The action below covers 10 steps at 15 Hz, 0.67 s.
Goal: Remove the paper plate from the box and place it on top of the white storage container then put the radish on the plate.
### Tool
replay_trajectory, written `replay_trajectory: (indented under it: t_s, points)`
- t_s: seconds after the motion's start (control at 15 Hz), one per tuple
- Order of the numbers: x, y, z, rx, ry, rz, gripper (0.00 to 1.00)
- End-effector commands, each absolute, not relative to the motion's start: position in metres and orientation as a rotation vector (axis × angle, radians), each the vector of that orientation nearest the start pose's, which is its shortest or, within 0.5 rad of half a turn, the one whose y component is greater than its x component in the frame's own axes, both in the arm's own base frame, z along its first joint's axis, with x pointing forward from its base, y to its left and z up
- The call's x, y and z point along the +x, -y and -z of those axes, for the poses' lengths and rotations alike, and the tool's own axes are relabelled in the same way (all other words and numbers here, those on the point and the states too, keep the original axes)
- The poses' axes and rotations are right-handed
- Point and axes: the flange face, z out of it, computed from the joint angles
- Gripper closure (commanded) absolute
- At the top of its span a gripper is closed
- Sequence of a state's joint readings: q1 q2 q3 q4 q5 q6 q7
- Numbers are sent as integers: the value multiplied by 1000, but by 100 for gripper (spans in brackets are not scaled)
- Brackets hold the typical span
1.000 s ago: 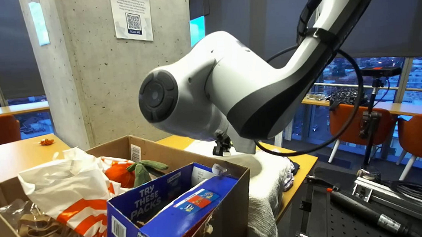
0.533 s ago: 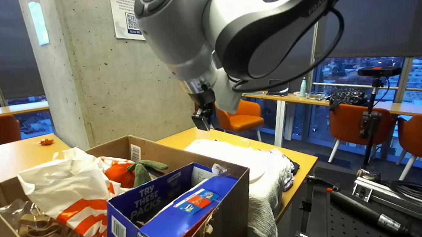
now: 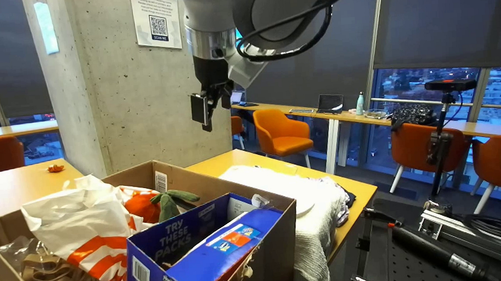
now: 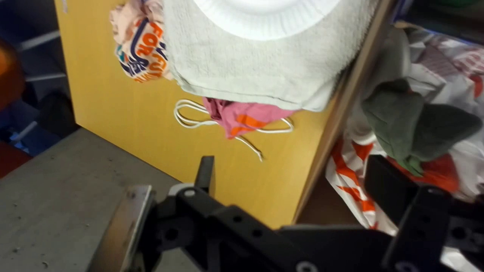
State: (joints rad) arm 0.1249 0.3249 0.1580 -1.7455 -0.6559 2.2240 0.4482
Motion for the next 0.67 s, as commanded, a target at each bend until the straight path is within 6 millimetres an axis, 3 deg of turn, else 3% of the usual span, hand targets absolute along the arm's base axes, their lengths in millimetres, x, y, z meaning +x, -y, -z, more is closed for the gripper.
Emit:
replay_trajectory:
  t_s: [0.0,0.27,0.6]
  points:
    - [657,-162,-427,-3298,502,635,0]
    - [668,-168,-417,-3102,715,622,0]
    - [690,-173,-373,-2885,908,490,0]
